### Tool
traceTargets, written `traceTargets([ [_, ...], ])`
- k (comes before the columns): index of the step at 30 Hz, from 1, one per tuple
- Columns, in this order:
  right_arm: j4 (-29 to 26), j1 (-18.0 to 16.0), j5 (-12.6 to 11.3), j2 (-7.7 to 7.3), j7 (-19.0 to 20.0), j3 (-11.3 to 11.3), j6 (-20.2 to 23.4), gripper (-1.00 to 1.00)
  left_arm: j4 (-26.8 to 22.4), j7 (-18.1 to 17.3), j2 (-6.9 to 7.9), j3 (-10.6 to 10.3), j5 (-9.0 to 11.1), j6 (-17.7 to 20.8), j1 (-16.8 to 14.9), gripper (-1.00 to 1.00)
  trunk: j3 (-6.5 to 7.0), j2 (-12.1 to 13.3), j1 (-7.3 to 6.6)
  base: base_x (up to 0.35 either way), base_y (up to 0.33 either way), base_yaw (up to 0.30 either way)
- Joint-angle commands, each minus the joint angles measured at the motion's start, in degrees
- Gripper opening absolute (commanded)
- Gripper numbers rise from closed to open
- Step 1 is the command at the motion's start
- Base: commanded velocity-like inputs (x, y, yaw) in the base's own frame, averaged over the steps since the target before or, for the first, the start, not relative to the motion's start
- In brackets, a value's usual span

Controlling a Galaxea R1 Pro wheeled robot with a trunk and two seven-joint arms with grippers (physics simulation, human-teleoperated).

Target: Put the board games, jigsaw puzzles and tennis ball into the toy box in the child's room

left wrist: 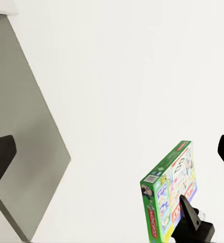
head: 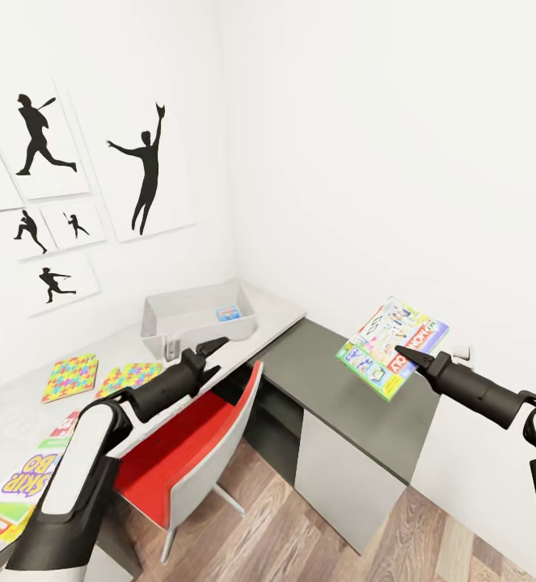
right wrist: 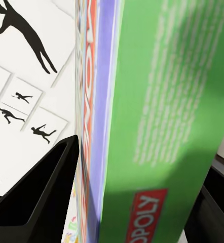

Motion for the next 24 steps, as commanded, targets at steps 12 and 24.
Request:
traceTargets([
  [12, 0.0, -0.2, 0.5, 0.01, 0.6, -0.1, 0.3, -1.0, -0.1, 0.4, 0.08, 4.3, 3.3, 2.7, 0.6, 1.0, 0.08, -0.1, 0.04, 0.0, 0.0, 0.167],
  [24, -0.1, -0.2, 0.6, 0.01, 0.6, -0.1, 0.3, -1.0, -0.1, -0.4, 0.17, 4.7, 3.5, 3.5, 0.6, 1.0, 0.34, -0.1, 0.04, 0.0, 0.0, 0.271],
])
